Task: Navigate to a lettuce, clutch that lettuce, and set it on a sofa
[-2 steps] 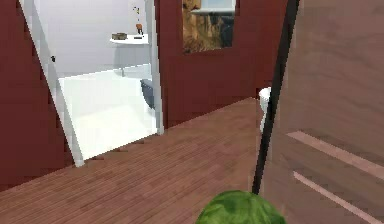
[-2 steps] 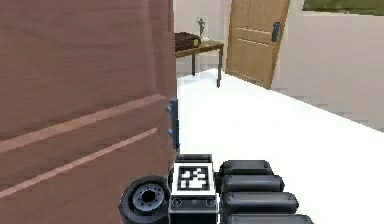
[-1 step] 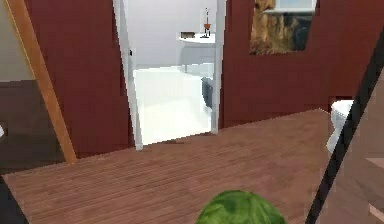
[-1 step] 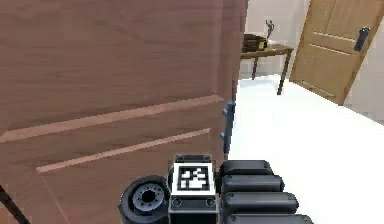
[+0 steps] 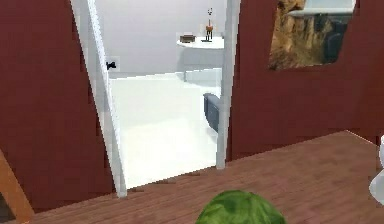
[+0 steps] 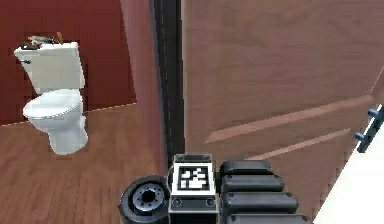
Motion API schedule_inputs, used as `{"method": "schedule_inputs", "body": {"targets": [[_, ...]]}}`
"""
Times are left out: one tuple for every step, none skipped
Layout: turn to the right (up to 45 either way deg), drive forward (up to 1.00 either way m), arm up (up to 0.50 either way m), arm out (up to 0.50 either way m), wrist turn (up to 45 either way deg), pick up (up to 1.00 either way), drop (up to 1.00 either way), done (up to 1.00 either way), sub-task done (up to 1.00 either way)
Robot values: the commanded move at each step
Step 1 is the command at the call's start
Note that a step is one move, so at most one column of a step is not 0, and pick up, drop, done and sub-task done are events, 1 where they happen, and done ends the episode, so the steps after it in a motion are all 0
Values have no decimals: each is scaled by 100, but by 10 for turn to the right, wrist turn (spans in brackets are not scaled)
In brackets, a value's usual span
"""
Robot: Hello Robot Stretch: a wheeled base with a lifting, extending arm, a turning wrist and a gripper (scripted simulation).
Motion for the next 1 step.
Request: {"method": "schedule_inputs", "body": {"targets": [[-60, 0, 0, 0, 0, 0, 0, 0, 0]]}}
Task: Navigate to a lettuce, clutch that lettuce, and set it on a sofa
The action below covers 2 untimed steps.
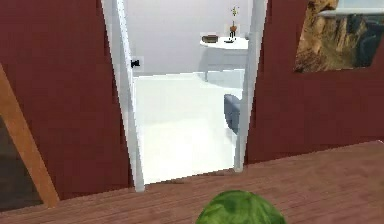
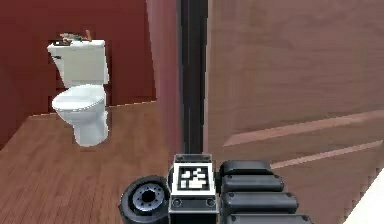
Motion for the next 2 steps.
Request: {"method": "schedule_inputs", "body": {"targets": [[0, 100, 0, 0, 0, 0, 0, 0, 0], [-30, 0, 0, 0, 0, 0, 0, 0, 0]]}}
